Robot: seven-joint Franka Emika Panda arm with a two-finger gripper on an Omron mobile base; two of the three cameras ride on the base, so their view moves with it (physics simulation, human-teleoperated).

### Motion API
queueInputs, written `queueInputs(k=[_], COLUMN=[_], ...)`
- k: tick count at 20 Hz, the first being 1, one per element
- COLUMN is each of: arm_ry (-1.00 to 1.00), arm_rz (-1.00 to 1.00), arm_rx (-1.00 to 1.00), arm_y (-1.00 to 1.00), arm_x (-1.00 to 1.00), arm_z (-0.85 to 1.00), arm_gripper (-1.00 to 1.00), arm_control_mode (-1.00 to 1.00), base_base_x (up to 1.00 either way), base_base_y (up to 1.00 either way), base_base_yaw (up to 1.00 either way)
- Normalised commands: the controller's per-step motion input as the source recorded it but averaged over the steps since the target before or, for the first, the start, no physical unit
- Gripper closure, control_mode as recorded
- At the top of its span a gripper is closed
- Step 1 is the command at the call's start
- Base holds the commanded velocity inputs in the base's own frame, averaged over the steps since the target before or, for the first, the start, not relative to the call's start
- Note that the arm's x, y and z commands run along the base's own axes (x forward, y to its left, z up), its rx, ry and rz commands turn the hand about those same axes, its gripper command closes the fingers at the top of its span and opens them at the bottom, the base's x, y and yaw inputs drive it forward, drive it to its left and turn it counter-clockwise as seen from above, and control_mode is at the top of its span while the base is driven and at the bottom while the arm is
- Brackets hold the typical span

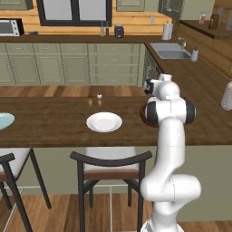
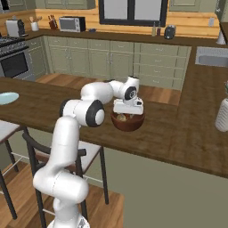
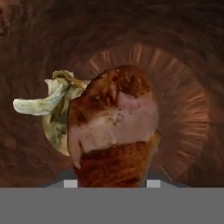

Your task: Pick the chicken drumstick and onion from their plates and place them in the bowl. Then put the bowl in the fridge.

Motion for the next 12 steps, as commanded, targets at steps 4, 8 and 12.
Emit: queueInputs(k=[4, 8, 12], arm_ry=[-0.05, -0.06, -0.20], arm_rz=[0.00, 0.00, -0.01], arm_rx=[0.00, 0.00, 0.00], arm_y=[0.00, 0.07, 0.03], arm_x=[0.23, 0.06, -0.04], arm_z=[0.00, 0.03, 0.40], arm_gripper=[-1.00, -1.00, -1.00], arm_control_mode=[-1.00, -1.00, -1.00], base_base_x=[0.00, 0.00, 0.00], base_base_y=[0.00, 0.00, 0.00], base_base_yaw=[0.00, 0.00, 0.00])
